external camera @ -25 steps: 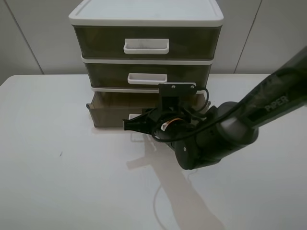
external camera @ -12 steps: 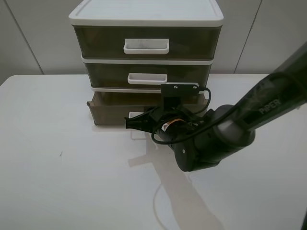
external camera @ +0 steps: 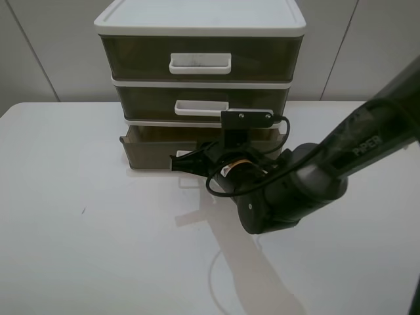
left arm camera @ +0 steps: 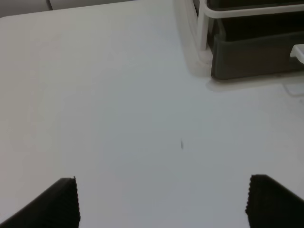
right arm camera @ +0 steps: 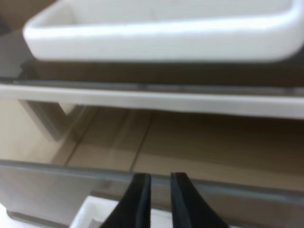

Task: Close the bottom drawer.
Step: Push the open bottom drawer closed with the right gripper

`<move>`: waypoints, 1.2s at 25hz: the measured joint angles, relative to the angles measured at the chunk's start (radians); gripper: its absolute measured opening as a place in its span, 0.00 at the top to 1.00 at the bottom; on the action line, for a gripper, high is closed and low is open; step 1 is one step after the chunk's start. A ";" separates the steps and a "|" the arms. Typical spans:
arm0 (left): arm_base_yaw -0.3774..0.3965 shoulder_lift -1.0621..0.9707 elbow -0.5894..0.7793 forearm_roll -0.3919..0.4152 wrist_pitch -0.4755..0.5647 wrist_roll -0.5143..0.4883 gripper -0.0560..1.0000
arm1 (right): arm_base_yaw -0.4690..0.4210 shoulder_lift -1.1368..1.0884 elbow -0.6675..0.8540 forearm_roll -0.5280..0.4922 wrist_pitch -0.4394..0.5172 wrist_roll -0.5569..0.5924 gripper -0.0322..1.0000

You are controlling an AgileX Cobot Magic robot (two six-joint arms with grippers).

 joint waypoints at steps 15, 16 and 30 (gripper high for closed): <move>0.000 0.000 0.000 0.000 0.000 0.000 0.27 | 0.000 0.061 -0.048 0.000 0.001 0.000 0.95; 0.000 0.000 0.000 0.000 0.000 0.000 0.27 | 0.000 0.068 -0.050 0.000 0.001 0.000 0.95; 0.000 0.000 0.000 0.000 0.000 0.000 0.27 | 0.001 0.128 -0.130 0.037 -0.041 0.000 0.95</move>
